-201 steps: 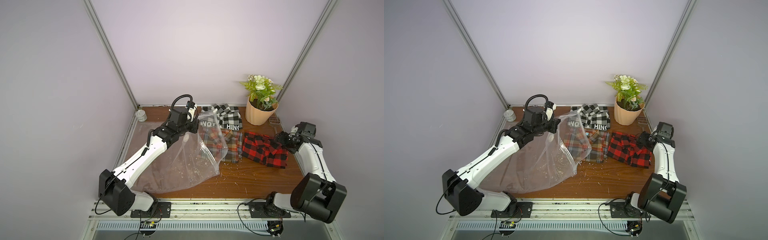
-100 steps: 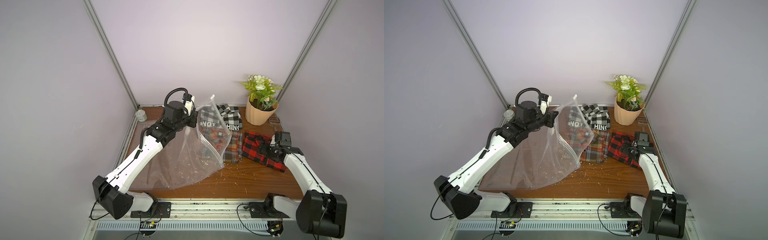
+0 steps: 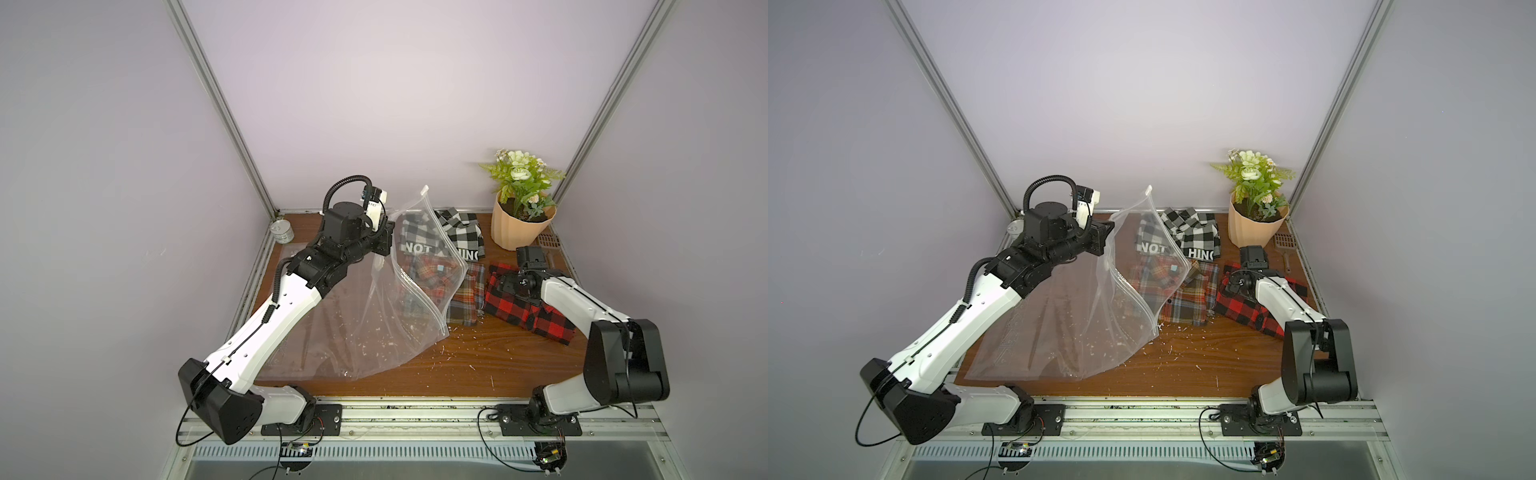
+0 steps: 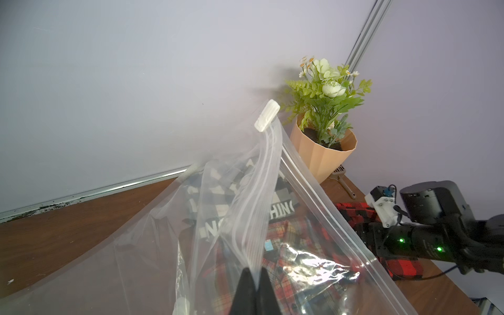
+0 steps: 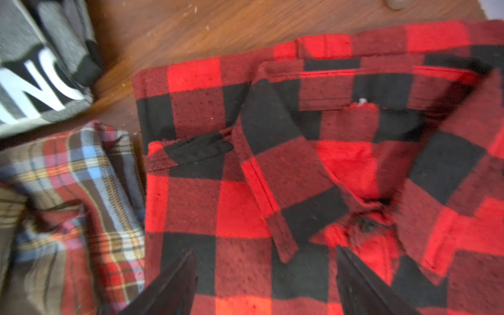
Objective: Take the shirt out of the vacuum bag
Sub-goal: Place the shirt at the center of the board, then adjust the vacuum bag at the center of the board.
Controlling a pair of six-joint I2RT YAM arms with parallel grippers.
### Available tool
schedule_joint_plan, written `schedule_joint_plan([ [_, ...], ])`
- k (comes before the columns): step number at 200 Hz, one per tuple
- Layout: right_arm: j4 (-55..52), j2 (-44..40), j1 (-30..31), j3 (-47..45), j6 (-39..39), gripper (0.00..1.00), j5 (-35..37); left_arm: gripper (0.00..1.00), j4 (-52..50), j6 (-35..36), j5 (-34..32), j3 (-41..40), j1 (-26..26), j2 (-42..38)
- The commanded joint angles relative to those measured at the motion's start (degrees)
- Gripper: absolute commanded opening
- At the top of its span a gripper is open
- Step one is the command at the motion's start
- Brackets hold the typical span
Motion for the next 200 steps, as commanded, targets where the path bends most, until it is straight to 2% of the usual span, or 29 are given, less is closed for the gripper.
schedule_joint_plan([
  [1,-1.91,3.56,1.90,1.58,-0.33,0.82,4.43,0.01,-0.41,0.90,0.22,2.74,0.22,-1.50],
  [39,-3.38,2.74,3.30,-1.27,0.46,0.81,5.72,0.01,-0.35,0.91,0.87,5.59,1.01,-0.30],
  [74,-3.35,-6.02,3.27,-3.67,1.67,0.82,3.59,0.01,1.36,-0.28,3.82,8.42,1.09,2.79],
  [115,7.79,-24.47,3.26,-7.60,2.93,0.86,-15.13,0.01,5.69,-3.91,10.60,11.14,1.11,7.28],
  [130,12.49,-28.20,3.34,-9.40,5.18,0.86,-21.98,0.01,6.83,-5.02,11.77,11.05,1.08,7.95],
  [157,17.47,-27.39,3.95,-12.56,10.60,0.85,-32.77,0.01,9.16,-7.34,14.02,8.64,1.11,8.15],
  [200,28.81,-24.08,8.93,-19.53,17.22,0.85,-35.48,0.01,11.32,-10.04,16.44,7.49,0.70,8.28],
])
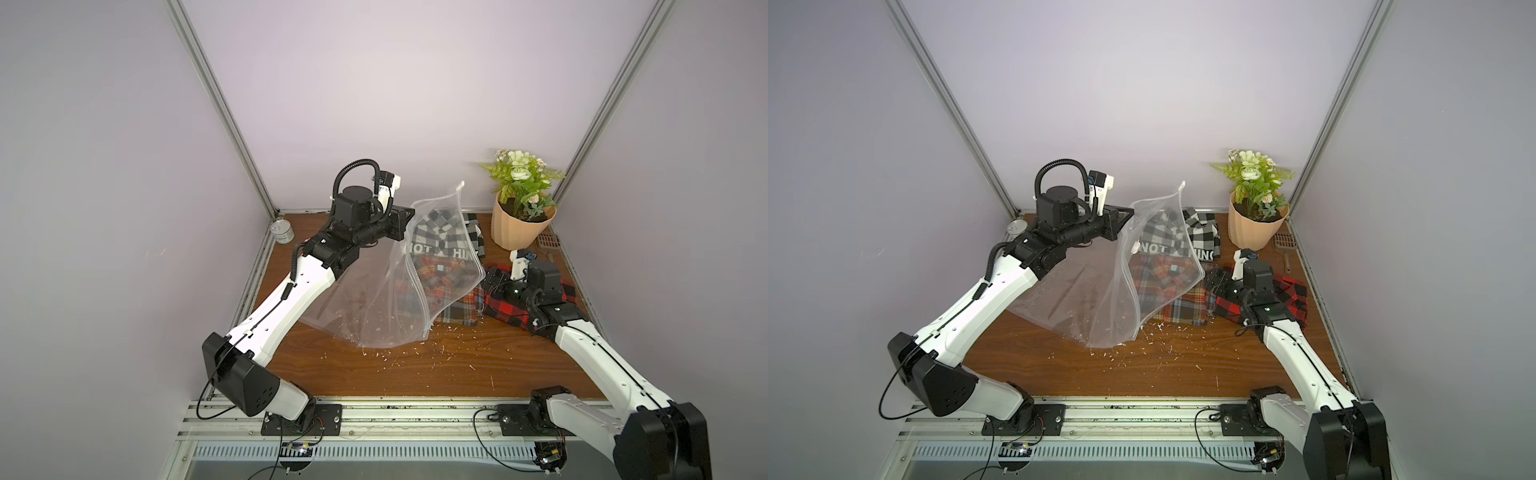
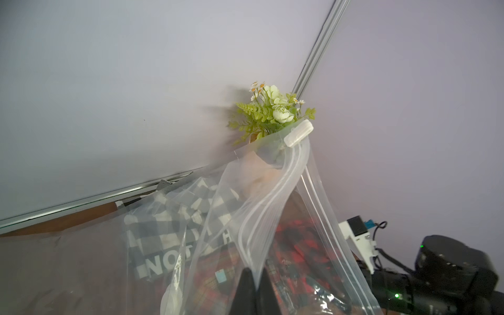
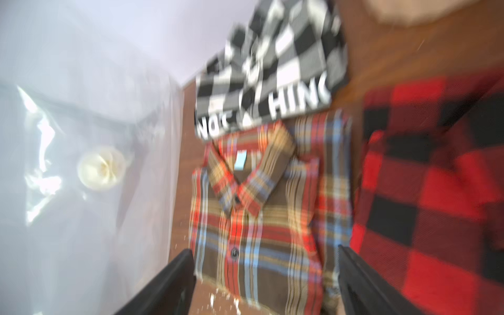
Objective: Take the shirt out of the vacuum bag
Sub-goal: Adjust the vacuum bag at the center of the board.
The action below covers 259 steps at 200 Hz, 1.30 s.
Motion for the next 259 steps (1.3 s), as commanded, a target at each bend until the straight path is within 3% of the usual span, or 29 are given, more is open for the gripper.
schedule_joint_plan([
  [1,9.36,1.88,2.30,-2.43,5.72,0.85,-6.39,0.01,4.67,-2.89,3.37,0.08,-0.01,-0.51],
  [28,16.84,6.18,6.24,-3.07,9.18,0.84,-7.39,0.05,5.77,-3.91,5.14,-1.20,-1.64,-0.51],
  [41,19.05,7.60,6.85,-3.01,10.01,0.84,-7.47,0.37,7.95,-5.78,9.73,-2.99,-1.87,-0.24],
  [62,22.46,9.27,7.29,-3.42,11.33,0.83,-8.02,0.64,11.24,-7.79,11.73,-7.29,-1.80,-1.19],
  [76,23.79,10.60,7.75,-3.51,11.48,0.83,-7.59,0.76,10.75,-7.43,10.82,-7.88,-1.17,-2.12],
  [116,30.75,16.44,8.86,-4.02,13.59,0.81,-8.78,0.86,9.15,-7.39,9.69,-7.25,3.92,-5.60],
  [148,32.52,19.08,9.66,-2.90,13.91,0.80,-9.00,0.85,-0.94,-2.42,-0.02,-6.41,10.13,-6.30],
  [164,33.29,19.56,9.75,-2.76,14.15,0.80,-9.73,0.78,-4.00,-0.14,-3.53,-8.33,12.88,-5.53],
  [191,34.26,19.37,10.01,-3.27,14.44,0.80,-10.41,0.66,-3.72,1.56,-6.39,-13.47,15.67,-2.71],
  [232,33.39,17.70,10.02,-4.07,13.82,0.81,-10.79,0.60,-2.08,3.05,-14.19,-17.60,17.20,1.88],
  [259,35.00,16.51,10.01,-5.75,14.70,0.80,-11.57,0.37,-4.56,2.11,-19.98,-16.89,18.69,6.45],
])
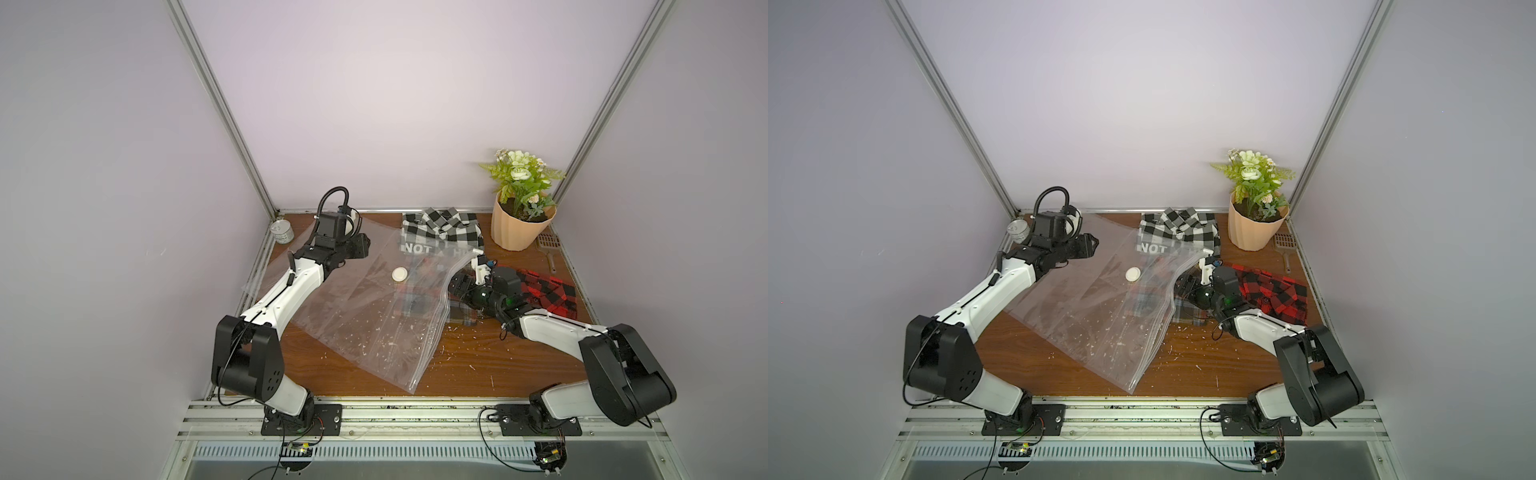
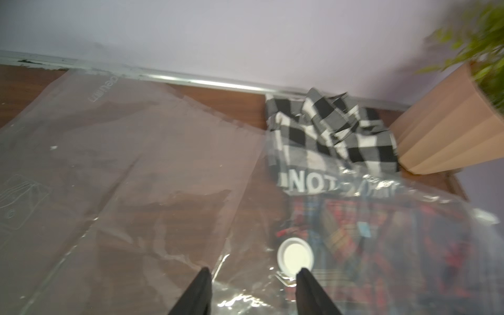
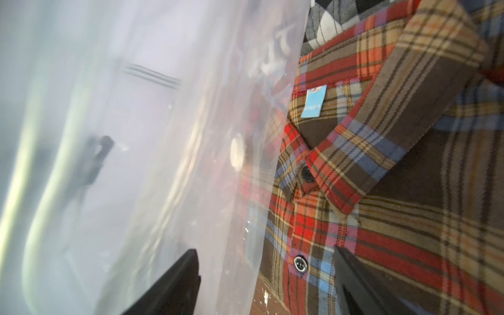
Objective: Take the shirt out of the vacuum bag
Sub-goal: Adjust the vacuum bag at the center of the board.
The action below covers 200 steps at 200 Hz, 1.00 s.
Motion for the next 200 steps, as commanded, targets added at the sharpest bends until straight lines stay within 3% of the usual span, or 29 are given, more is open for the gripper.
schedule_joint_plan([
  [1,3.46,-2.57,0.43,-1.16,0.75,0.80,-1.79,0.36,-1.63,0.07,-8.23,1.15,1.98,2.31],
  [27,2.76,-4.31,0.47,-1.54,0.49,0.80,-2.41,0.14,-3.48,1.05,-12.62,2.58,2.52,5.77],
  [49,3.46,-5.59,0.78,-2.12,1.31,0.80,-3.18,0.08,-5.79,3.20,-12.69,5.09,2.59,9.25],
  [76,3.47,-7.23,1.21,-2.43,1.95,0.80,-3.82,0.05,-11.70,5.68,-13.47,9.28,2.51,14.82],
  [129,5.55,-7.01,3.31,-2.48,3.70,0.80,-4.94,0.03,-13.99,6.21,-11.38,9.10,2.45,22.03],
  [200,7.14,-5.84,6.04,-2.26,3.49,0.80,-4.99,0.02,-14.71,6.71,-12.25,8.98,2.16,26.03],
])
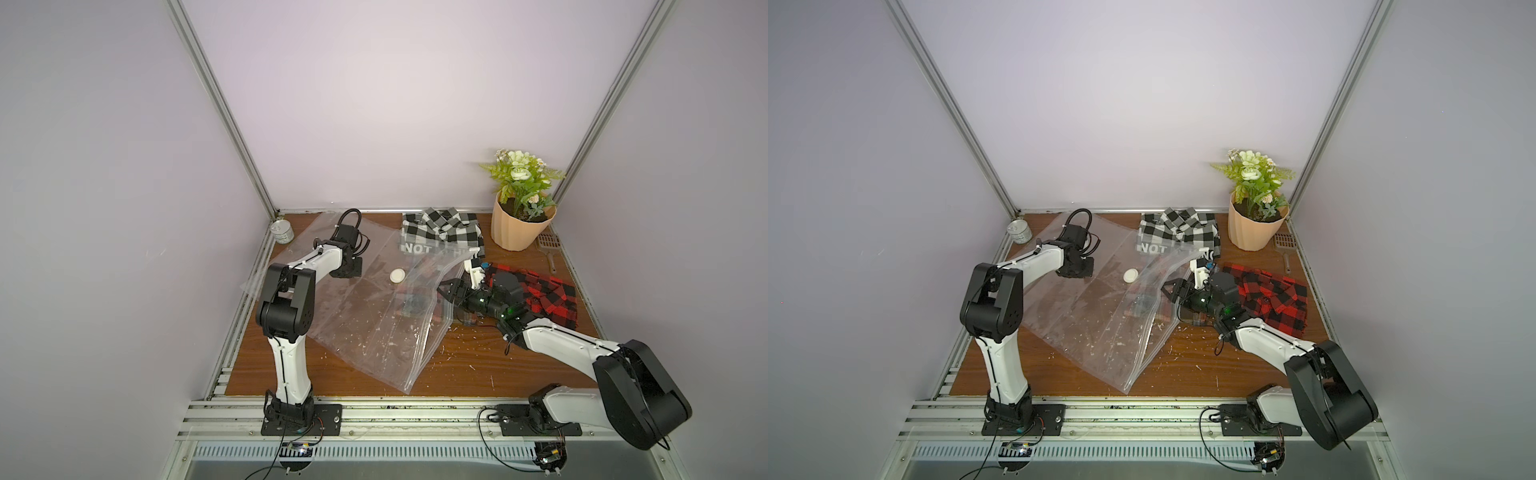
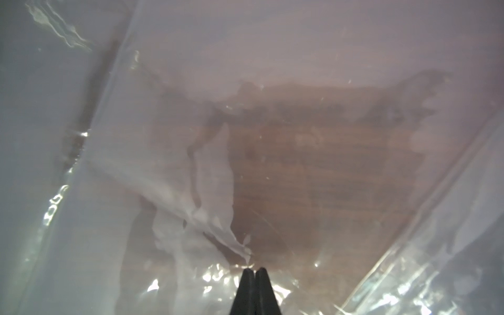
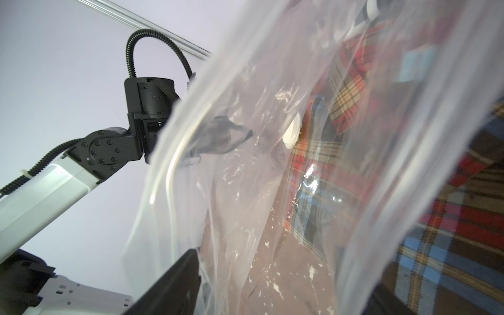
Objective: Take the shirt out of the vacuum bag
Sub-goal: Adjust the vacuum bag at the center of the board.
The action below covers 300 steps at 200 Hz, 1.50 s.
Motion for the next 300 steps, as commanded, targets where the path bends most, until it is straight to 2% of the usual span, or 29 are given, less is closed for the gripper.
schedule_joint_plan([
  [1,2.86,-0.17,0.80,0.26,0.05,0.80,-1.32,0.02,-1.91,0.73,-0.93,0.56,0.19,1.17],
  [37,-1.93,-1.60,1.90,0.37,-2.25,0.80,-0.19,0.01,-1.91,0.60,0.19,0.41,0.06,1.91],
  [63,-2.66,-6.01,2.57,-2.95,-2.72,0.82,0.70,0.01,-1.96,0.62,0.48,0.29,0.14,2.23],
  [125,5.50,-17.92,2.82,-15.41,2.47,0.86,1.73,0.00,-1.90,0.70,1.78,0.62,0.10,3.68],
  [161,11.01,-14.27,4.52,-15.86,3.69,0.86,1.23,0.01,-1.92,0.73,1.79,0.73,-0.15,3.93],
  [202,11.52,-9.38,6.60,-15.48,3.67,0.85,2.26,0.01,-1.88,0.84,1.79,0.41,-0.19,3.67],
  [244,2.94,-10.77,8.45,-13.99,1.34,0.84,4.93,0.01,-1.95,0.73,2.23,0.53,-0.14,3.87],
  [269,2.68,-9.11,10.20,-14.59,2.48,0.77,6.54,0.01,-1.90,0.64,2.32,0.62,-0.13,4.02],
  [300,3.08,-7.50,11.31,-13.89,2.97,0.56,9.52,0.01,-1.95,0.87,2.29,0.36,-0.20,3.94],
])
